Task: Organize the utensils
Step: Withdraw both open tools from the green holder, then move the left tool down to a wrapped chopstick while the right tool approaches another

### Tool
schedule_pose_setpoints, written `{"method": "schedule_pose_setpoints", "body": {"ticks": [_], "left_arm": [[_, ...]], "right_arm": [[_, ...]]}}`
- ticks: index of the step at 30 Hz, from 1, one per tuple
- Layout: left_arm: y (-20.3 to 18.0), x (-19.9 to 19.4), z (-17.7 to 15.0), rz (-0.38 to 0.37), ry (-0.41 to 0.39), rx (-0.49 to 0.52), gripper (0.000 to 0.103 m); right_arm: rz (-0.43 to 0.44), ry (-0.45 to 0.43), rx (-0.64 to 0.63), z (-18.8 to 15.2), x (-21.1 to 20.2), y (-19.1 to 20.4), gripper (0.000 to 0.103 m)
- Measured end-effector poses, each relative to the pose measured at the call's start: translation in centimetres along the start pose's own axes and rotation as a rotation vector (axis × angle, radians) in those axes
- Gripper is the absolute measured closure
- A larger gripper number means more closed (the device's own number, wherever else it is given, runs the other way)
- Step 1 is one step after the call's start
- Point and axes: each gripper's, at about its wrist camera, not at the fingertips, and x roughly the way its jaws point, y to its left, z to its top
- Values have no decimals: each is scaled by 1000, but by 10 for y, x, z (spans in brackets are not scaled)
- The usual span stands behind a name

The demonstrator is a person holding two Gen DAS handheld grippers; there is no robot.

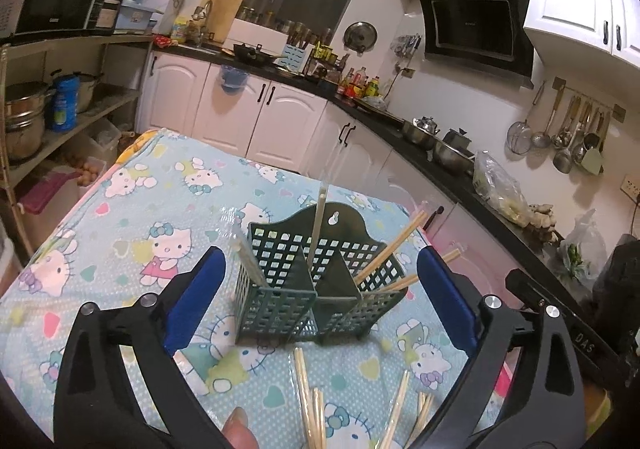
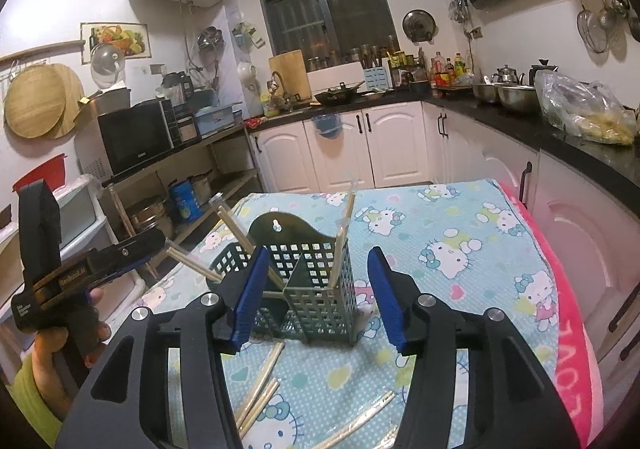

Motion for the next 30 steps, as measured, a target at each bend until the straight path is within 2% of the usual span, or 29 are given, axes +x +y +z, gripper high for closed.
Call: {"method": "schedule_pose_setpoints", "body": {"ticks": [15, 30], "left_arm": [[8, -23, -18, 10, 22, -7, 12], [2, -10, -57, 24, 140, 26, 12]], "right_arm": [[5, 42, -15, -25, -20, 10, 47], [18, 130, -14, -65, -19, 9, 47]]}}
